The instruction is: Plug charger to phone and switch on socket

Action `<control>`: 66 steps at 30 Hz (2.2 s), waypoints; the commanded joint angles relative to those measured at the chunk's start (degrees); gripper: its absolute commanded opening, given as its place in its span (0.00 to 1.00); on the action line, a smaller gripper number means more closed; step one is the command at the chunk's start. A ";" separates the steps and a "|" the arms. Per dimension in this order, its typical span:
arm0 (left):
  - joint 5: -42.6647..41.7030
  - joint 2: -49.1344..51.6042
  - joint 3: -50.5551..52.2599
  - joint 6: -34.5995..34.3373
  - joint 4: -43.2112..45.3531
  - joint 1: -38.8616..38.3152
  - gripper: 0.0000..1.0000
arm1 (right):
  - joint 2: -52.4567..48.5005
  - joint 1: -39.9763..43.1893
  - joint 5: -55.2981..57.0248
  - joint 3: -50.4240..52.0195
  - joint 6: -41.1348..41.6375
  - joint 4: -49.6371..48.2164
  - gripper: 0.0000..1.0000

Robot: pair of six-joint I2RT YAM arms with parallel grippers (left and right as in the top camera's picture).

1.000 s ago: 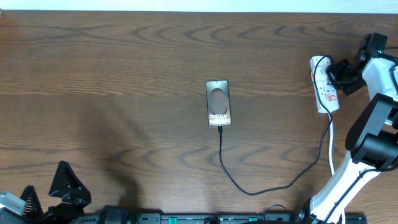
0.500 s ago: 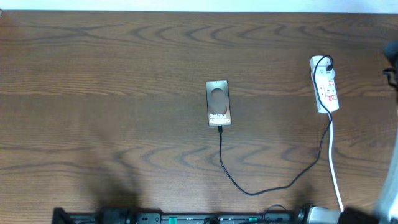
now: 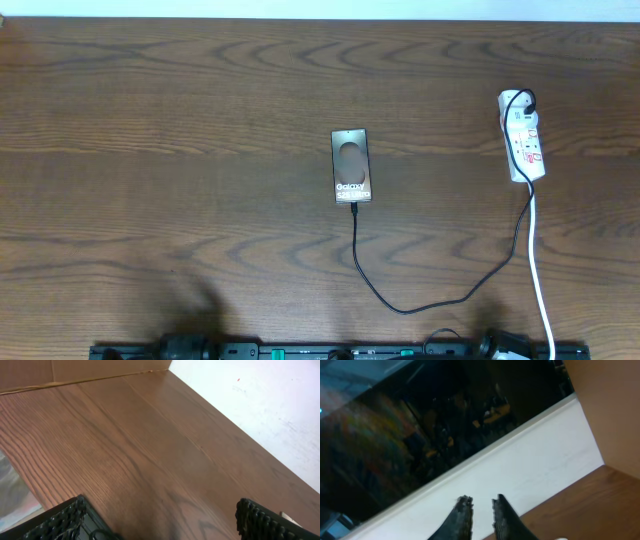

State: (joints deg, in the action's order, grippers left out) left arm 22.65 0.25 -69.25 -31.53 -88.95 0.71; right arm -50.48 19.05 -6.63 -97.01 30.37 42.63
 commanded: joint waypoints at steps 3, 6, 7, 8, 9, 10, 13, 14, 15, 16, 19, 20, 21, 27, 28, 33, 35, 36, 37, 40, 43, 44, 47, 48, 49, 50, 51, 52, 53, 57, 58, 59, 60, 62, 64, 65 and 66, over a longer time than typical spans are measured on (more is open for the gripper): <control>0.55 -0.09 0.07 -0.33 5.57 0.20 0.97 | 0.76 0.11 -0.81 0.22 -7.98 1.75 0.33; 0.35 -0.09 0.39 -0.35 14.73 0.20 0.97 | 0.83 -1.81 -0.83 0.22 -7.93 1.97 0.33; 0.37 -0.09 0.74 -0.33 16.48 0.17 0.97 | 0.83 -2.73 -0.85 0.22 -7.93 1.99 0.34; 0.37 -0.09 1.33 -0.33 18.18 0.20 0.97 | 0.83 -3.96 -0.87 0.22 -7.93 2.03 0.34; 0.31 -0.07 1.97 -0.35 19.39 0.17 0.97 | 0.83 -4.81 -0.85 0.22 -7.93 2.01 0.35; -0.44 -0.09 2.91 -0.35 20.59 0.20 0.97 | 0.83 -5.31 -0.87 0.22 -7.93 2.01 0.36; -5.18 -0.09 7.67 -0.28 25.24 0.20 0.97 | 0.85 -5.99 -0.87 0.22 -7.93 2.01 0.37; -6.67 -0.07 9.40 -0.31 27.26 0.17 0.97 | 0.87 -6.01 -0.90 0.22 -7.93 2.01 0.37; -8.79 -0.07 12.41 -0.28 31.02 0.20 0.97 | 0.87 -6.03 -0.90 0.22 -7.93 1.99 0.38; -9.90 -0.09 14.45 -0.28 33.53 0.20 0.97 | 0.92 -6.03 -0.90 0.22 -7.93 2.01 0.38; -12.85 -0.09 22.69 -0.28 43.45 0.20 0.97 | 1.29 -6.99 -0.83 0.22 -7.93 1.97 0.40; -13.29 -0.07 25.79 -0.28 46.84 0.17 0.97 | 1.49 -7.48 -0.83 0.22 -7.96 1.97 0.40; -13.27 -0.09 28.30 -0.28 49.18 0.20 0.97 | 1.60 -7.76 -0.83 0.22 -7.93 1.97 0.41; -13.31 -0.07 40.52 -0.33 60.59 0.17 0.97 | 1.88 -7.96 -0.83 0.22 -7.93 1.97 0.42; -13.31 -0.07 42.91 -0.31 63.23 0.17 0.97 | 1.88 -7.96 -0.83 0.22 -7.93 1.97 0.42; -16.04 -0.07 50.60 -0.33 73.31 0.17 0.97 | 1.90 -8.02 -0.85 0.22 -7.93 1.95 0.43; -16.02 -0.07 53.57 -0.31 76.74 0.20 0.97 | 1.88 -8.02 -0.85 0.22 -7.93 1.95 0.43; -16.04 -0.07 55.34 -0.33 78.58 0.20 0.97 | 1.90 -8.02 -0.85 0.22 -7.93 1.90 0.43; -16.06 -0.07 56.65 -0.33 79.80 0.17 0.97 | 1.90 -8.02 -0.83 0.22 -7.93 1.84 0.44; -16.04 -0.07 59.41 -0.33 81.44 0.20 0.97 | 1.90 -8.31 -0.83 0.22 -7.93 1.77 0.45; -16.02 -0.07 62.53 -0.33 83.87 0.20 0.97 | 1.90 -8.44 -0.85 0.22 -7.93 1.75 0.45; -16.02 -0.07 63.52 -0.33 84.78 0.20 0.97 | 1.90 -8.74 -0.85 0.22 -7.93 1.70 0.46; -16.02 -0.07 66.07 -0.33 87.41 0.20 0.97 | 1.90 -9.09 -0.85 0.22 -7.93 1.53 0.47; -16.02 -0.07 66.45 -0.33 87.86 0.20 0.97 | 1.90 -9.09 -0.85 0.22 -7.93 1.46 0.47; -16.02 -0.07 66.86 -0.33 88.41 0.20 0.97 | 1.90 -9.09 -0.83 0.22 -7.93 1.42 0.47; -16.00 -0.07 67.28 -0.31 88.94 0.20 0.97 | 1.90 -9.09 -0.85 0.22 -7.93 1.40 0.48; -16.00 -0.07 67.60 -0.31 89.24 0.20 0.97 | 1.90 -9.09 -0.83 0.22 -7.93 1.38 0.48; -16.00 -0.07 67.98 -0.31 89.48 0.20 0.97 | 1.90 -9.09 -0.85 0.22 -7.93 1.40 0.48; -16.00 -0.07 68.46 -0.31 89.48 0.20 0.97 | 1.90 -9.09 -0.85 0.22 -7.93 1.40 0.48; -16.02 0.00 69.05 -0.28 88.19 0.20 0.97 | 1.90 -9.09 -0.85 0.22 -7.93 1.40 0.49; -16.00 0.00 69.05 -0.28 88.17 0.20 0.97 | 1.90 -9.09 -0.85 0.22 -7.93 1.42 0.49; -15.98 -0.02 69.05 -0.26 88.15 0.20 0.97 | 1.90 -9.09 -0.85 0.22 -7.93 1.42 0.49; -15.98 0.00 69.05 -0.26 88.13 0.20 0.97 | 1.90 -9.09 -0.83 0.22 -7.93 1.42 0.49; -15.98 0.00 69.05 -0.26 87.30 0.20 0.97 | 1.90 -9.09 -0.83 0.22 -7.96 1.42 0.50; -16.02 0.07 69.02 0.09 85.22 0.20 0.97 | 1.90 -9.09 -0.83 0.22 -7.96 1.42 0.51; -16.02 0.39 69.02 1.05 85.37 0.20 0.97 | 1.90 -9.09 -0.83 0.22 -7.96 1.42 0.51; -16.02 0.70 69.02 1.27 85.35 0.20 0.97 | 1.90 -9.09 -0.83 0.22 -7.96 1.42 0.52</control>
State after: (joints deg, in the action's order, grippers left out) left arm 6.59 0.38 -1.21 -31.53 -1.06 0.71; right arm -48.95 10.50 -7.33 -96.90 23.35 44.10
